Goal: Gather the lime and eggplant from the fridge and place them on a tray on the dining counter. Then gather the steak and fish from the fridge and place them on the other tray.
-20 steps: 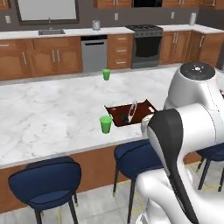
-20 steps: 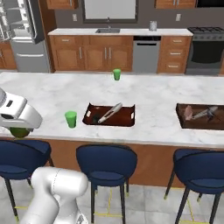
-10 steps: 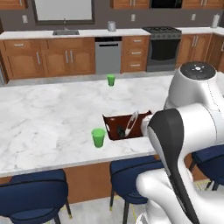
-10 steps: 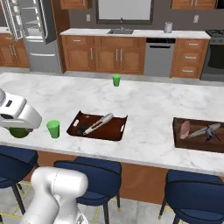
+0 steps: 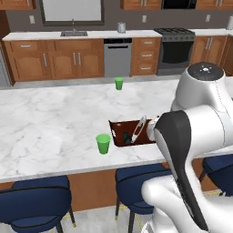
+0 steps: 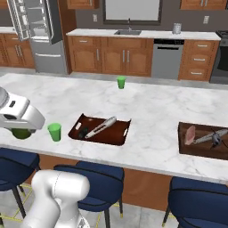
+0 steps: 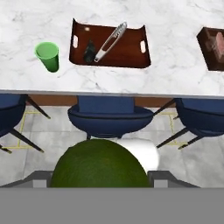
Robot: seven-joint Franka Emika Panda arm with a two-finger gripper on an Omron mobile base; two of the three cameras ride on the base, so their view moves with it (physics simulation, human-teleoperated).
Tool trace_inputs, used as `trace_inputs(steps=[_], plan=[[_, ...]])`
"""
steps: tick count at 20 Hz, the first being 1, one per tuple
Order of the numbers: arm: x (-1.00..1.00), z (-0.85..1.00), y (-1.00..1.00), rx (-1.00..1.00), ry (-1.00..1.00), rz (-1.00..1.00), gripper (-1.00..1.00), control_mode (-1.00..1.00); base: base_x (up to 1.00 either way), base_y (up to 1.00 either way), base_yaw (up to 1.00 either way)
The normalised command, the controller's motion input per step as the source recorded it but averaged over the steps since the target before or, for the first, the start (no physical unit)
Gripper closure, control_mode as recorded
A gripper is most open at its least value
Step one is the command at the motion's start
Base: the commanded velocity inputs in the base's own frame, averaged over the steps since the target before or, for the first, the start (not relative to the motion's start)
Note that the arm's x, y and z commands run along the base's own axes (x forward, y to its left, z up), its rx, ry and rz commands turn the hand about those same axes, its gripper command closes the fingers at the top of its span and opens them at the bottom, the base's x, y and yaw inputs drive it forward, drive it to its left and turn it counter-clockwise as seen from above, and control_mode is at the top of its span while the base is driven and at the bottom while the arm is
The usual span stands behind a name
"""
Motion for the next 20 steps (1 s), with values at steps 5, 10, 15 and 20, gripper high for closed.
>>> trace_inputs(steps=[5,10,15,20], plan=[[1.00,-0.04,-0.60,0.13,0.01,0.16,1.00,-1.00,0.00,0.00,0.00],[1.00,-0.25,-0.56,0.10,0.05,0.12,1.00,-1.00,0.00,0.00,0.00],[0.89,-0.25,-0.43,0.03,0.07,0.03,1.00,-1.00,0.00,0.00,0.00],[0.88,-0.42,-0.26,0.00,0.13,0.05,1.00,-1.00,0.00,0.00,0.00]])
